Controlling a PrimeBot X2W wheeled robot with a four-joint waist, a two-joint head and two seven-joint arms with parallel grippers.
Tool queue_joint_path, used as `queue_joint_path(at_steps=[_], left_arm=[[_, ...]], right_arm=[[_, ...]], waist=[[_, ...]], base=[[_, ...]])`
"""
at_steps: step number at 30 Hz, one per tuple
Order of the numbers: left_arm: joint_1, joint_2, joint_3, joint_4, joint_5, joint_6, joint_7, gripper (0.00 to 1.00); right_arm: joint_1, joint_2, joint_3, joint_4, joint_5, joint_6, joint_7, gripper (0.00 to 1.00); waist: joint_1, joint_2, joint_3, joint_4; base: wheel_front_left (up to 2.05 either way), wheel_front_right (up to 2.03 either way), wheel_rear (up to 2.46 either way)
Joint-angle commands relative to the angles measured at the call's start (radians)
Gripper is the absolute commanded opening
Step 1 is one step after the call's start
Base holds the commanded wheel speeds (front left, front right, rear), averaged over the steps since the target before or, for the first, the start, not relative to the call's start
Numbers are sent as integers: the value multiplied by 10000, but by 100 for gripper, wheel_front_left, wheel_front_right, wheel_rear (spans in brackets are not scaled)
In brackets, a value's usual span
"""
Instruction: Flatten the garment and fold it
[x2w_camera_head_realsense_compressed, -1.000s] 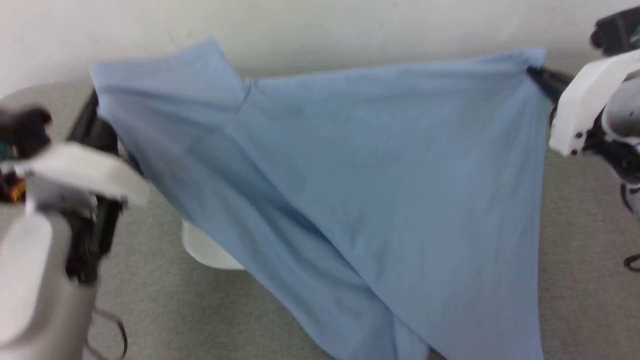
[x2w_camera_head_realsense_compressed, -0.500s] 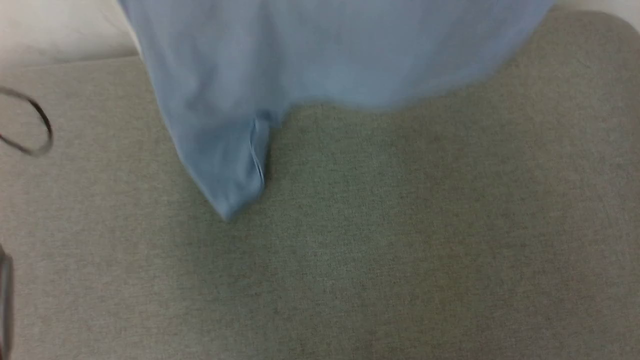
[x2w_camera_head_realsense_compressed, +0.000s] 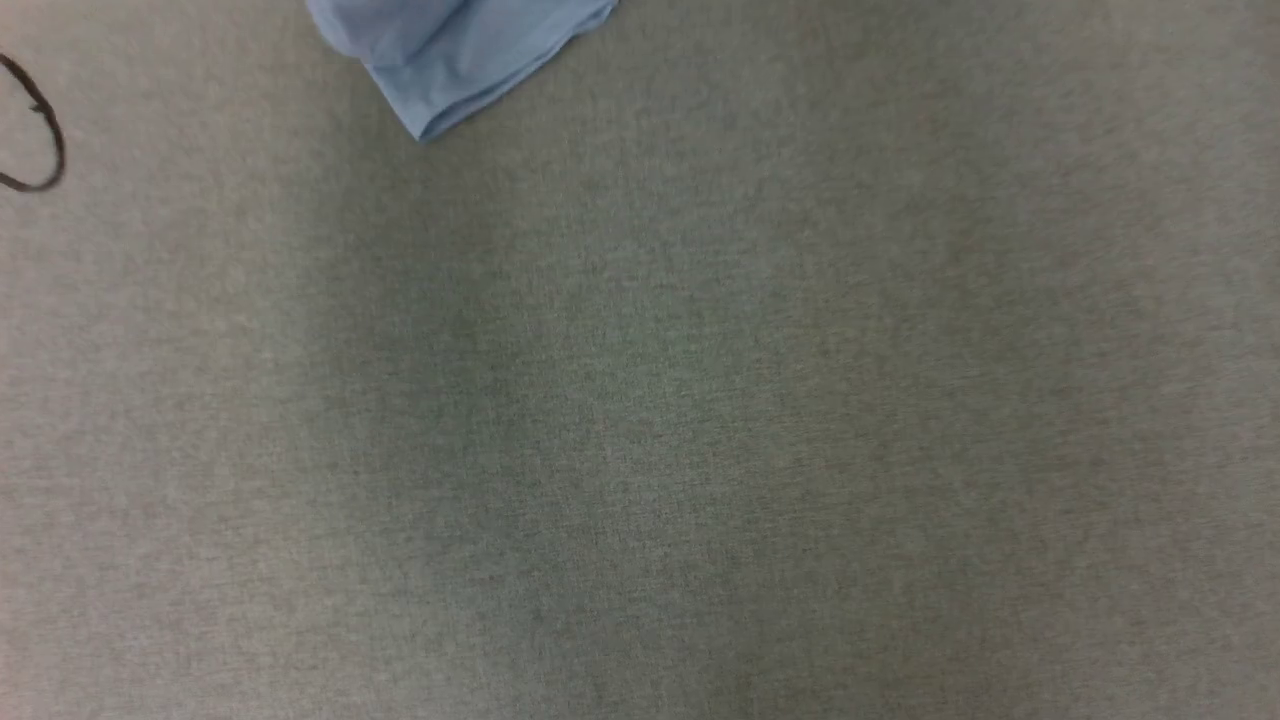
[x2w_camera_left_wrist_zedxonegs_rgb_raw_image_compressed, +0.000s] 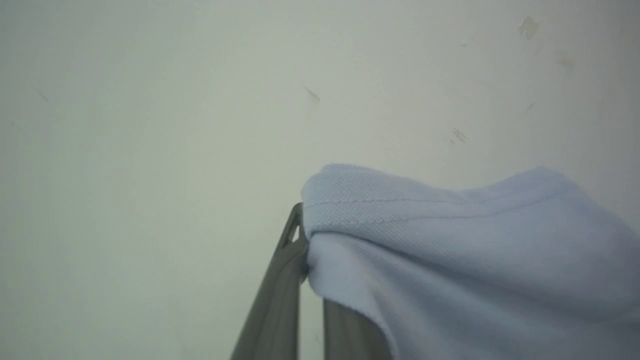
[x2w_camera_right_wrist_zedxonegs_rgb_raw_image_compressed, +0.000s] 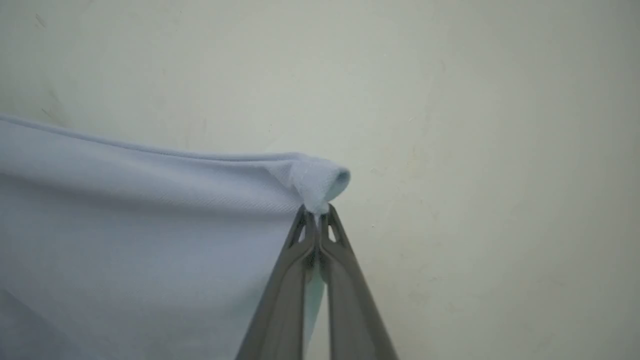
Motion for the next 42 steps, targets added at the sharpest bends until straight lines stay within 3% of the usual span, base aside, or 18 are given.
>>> queue_joint_path(at_steps=[1,11,16,20,25,31,34,42], left_arm=[[214,-28,42,142,-107,-56,-153,0],[2685,-501,209,1113,-868,-548,-886,0],[4979,-573,263,759,-1192,-557,-964,0],[7443,-367,393,-284,-1495,-294,-746,0],[10842,-66,563,-2822,-1855,465,-27,0],[14938,168,933,-6559,-2272,2088,1217,0],[16414,285,1018,-7963,-2325,2811,1819,0],[18652,407,1014,-9793,-2663,3746,3008,0]], right_arm=[[13,65,139,151,168,-21,-92,0],[1670,-97,1887,735,1705,-21,-634,0],[3551,-400,2673,-185,2621,-21,-973,0],[5426,-758,2989,-1106,3074,-21,-1170,0],[7769,-1217,2775,-2149,3185,-21,-1230,0],[10398,-1393,1780,-3456,2682,-21,-875,0],[11731,-1244,913,-4149,2382,-21,-588,0],[14671,-308,-1333,-5710,1092,-21,558,0]], waist=[[-3,0,475,101],[-3,0,-298,417],[-3,0,-1365,506],[-3,0,-2289,453],[-3,0,-3135,446],[-3,0,-3810,367],[-3,0,-4104,414],[-3,0,-4540,572]], base=[[0,0,0],[0,0,0],[0,0,0],[0,0,0],[0,0,0],[0,0,0],[0,0,0],[0,0,0]])
